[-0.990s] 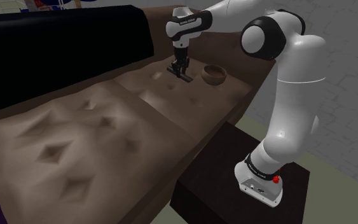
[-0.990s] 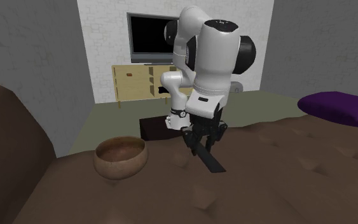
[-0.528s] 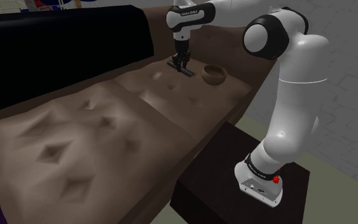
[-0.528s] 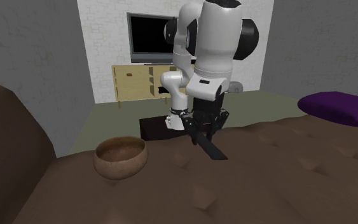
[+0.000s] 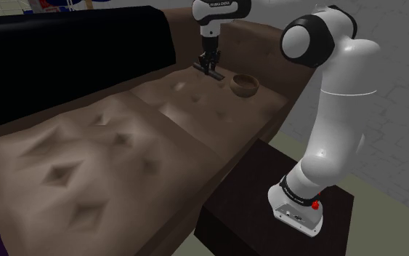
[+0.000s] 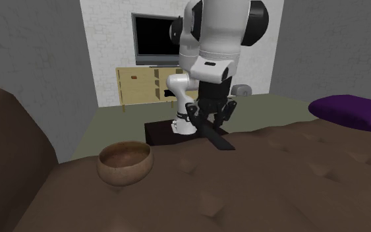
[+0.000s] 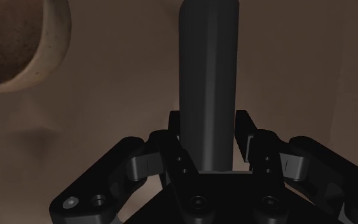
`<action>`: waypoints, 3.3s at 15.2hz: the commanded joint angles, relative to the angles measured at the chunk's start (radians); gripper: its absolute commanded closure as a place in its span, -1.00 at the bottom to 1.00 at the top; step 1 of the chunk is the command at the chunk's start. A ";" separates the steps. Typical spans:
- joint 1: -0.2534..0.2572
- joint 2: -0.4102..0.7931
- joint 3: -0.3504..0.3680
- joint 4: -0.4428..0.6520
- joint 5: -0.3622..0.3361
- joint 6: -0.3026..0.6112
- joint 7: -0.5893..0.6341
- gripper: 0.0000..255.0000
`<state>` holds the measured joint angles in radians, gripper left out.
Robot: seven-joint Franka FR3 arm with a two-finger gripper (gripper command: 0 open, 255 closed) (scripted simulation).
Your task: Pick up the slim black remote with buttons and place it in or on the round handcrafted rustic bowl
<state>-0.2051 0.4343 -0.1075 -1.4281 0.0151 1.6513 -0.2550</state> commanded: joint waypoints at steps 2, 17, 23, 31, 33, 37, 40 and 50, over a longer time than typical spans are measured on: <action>-0.033 -0.024 -0.018 -0.037 -0.006 0.014 -0.050 1.00; -0.240 -0.032 -0.124 -0.088 -0.027 0.072 -0.353 1.00; -0.268 -0.007 -0.135 -0.110 -0.024 0.122 -0.391 1.00; -0.269 0.020 -0.132 -0.163 -0.019 0.200 -0.388 1.00; -0.269 0.020 -0.132 -0.163 -0.019 0.200 -0.388 1.00; -0.269 0.020 -0.132 -0.163 -0.019 0.200 -0.388 1.00; -0.269 0.020 -0.132 -0.163 -0.018 0.200 -0.388 -1.00; -0.269 0.019 -0.132 -0.037 -0.019 0.074 -0.388 -1.00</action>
<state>-0.4747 0.4543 -0.2391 -1.4721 -0.0032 1.7337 -0.6436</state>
